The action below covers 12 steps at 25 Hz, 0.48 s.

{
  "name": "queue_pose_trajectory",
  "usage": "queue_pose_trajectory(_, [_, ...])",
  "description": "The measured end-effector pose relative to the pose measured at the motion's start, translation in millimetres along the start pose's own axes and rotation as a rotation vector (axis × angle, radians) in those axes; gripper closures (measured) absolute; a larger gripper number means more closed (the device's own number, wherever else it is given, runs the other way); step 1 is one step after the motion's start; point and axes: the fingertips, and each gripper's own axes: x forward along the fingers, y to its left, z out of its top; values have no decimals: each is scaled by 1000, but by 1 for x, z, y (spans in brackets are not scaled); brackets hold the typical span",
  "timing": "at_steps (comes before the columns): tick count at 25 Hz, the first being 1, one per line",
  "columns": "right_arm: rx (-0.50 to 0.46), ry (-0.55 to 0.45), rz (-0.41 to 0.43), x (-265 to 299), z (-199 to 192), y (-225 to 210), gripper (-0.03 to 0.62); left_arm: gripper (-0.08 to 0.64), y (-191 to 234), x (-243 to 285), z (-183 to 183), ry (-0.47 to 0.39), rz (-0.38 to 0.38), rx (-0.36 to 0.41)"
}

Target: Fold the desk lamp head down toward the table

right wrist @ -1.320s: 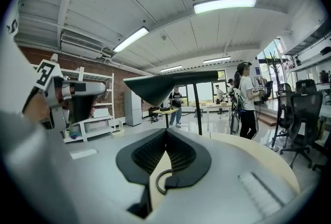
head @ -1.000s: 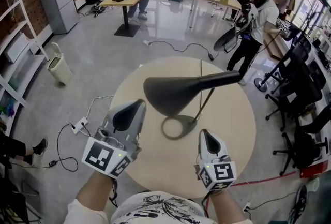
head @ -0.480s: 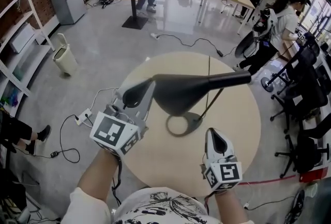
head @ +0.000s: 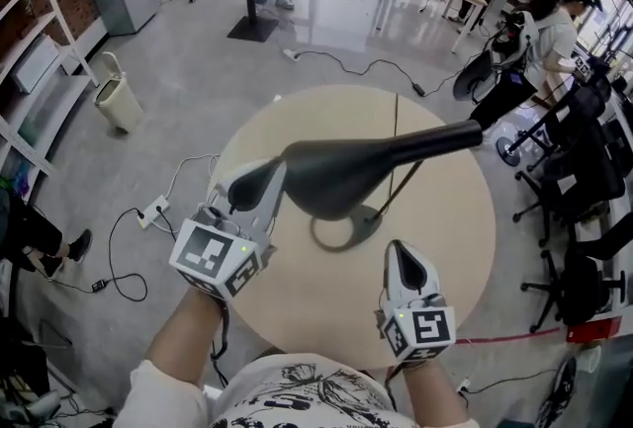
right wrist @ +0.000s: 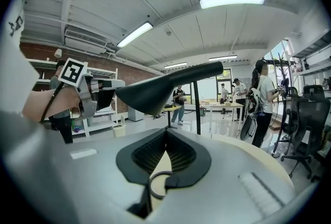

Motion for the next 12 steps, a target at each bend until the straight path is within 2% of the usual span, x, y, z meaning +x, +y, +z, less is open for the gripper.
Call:
queue_pose_trajectory(4, [9,6,-7,1,-2,-2,583,555,1,0,-15,28,11,-27])
queue_pose_trajectory(12, [0,26,-9,4,-5,-8,583,555,-10,10,-42,83,18,-24])
